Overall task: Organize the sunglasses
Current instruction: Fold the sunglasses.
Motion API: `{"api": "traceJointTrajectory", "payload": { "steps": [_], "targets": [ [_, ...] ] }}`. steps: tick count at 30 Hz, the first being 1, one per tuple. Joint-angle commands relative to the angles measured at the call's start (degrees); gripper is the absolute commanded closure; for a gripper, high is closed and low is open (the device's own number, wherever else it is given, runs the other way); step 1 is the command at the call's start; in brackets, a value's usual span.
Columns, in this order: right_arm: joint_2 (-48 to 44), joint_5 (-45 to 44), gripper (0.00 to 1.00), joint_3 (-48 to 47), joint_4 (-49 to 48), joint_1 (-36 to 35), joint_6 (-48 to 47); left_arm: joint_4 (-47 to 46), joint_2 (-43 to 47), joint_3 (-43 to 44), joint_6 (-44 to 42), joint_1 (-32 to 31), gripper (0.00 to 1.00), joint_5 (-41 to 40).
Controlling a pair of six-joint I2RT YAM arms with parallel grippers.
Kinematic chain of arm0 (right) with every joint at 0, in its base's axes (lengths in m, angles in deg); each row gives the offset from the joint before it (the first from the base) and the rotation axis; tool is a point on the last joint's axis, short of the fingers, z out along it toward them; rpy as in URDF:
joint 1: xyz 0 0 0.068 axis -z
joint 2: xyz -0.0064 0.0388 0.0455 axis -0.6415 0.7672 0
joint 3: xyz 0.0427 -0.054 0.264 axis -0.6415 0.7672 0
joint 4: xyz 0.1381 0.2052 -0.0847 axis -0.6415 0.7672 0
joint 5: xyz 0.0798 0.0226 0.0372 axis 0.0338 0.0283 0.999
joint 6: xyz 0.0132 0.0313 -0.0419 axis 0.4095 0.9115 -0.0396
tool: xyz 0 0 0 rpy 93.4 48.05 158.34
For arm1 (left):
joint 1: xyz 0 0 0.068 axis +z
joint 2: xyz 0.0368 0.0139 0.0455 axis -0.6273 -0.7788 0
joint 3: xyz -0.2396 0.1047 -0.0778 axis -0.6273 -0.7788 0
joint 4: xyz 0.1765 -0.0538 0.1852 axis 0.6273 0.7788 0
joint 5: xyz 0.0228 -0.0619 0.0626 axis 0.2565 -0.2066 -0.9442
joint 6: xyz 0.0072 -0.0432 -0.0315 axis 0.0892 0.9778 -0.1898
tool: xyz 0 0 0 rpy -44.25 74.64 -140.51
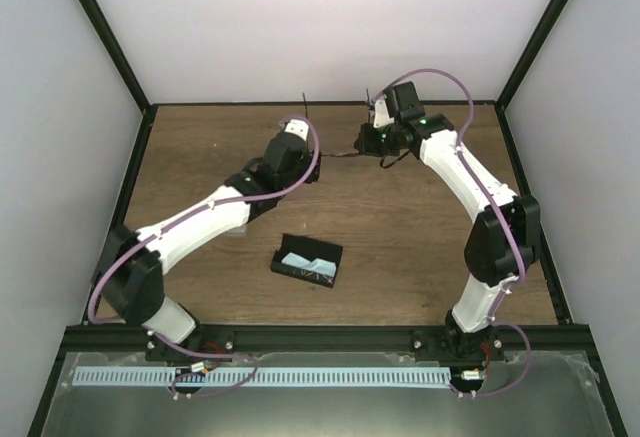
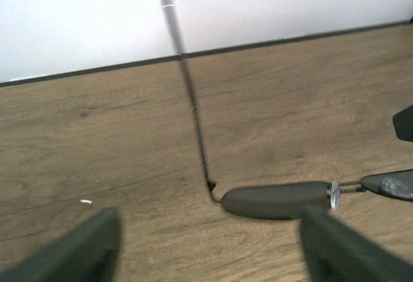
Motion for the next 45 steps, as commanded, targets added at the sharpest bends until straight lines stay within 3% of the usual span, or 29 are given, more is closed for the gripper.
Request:
{"api": "traceJointTrajectory", "payload": {
  "steps": [1,3,10,20,27,39,45],
  "targets": [
    [-4.0,-0.7,0.99,0.3,-0.8,-0.2,-3.8,-0.3,8.9,-2.3,3.7,0.2,0.09,-2.8],
    [-5.1,-0.3,0.99,1.5,-2.0,-0.2,-4.0,0.9,10.8,-1.9,6.4,1.0,0.07,-4.8],
    [-9.1,1.6,0.99,5.1,-3.6,-0.2,-5.0,7.0,8.8,0.1,16.7,12.0,0.35,4.4],
    [-13.5,5.2,0.99,7.6,-3.5,-0.2,-4.5,10.6,-5.2,15.8,11.5,12.4,0.36,11.6],
    [-13.9,5.2,0.99,9.3,-3.2,-0.2,-5.5,12.1,-9.5,24.9,6.0,12.0,0.35,17.2],
    [-14.1,5.0,0.99,9.4,-4.6,-0.2,-4.6,14.2,-11.1,24.0,3.6,6.7,0.31,22.7],
    [-13.5,2.9,0.99,7.5,-4.8,-0.2,-4.5,16.3,-10.9,23.3,1.0,5.0,0.3,29.4]
  ]
}}
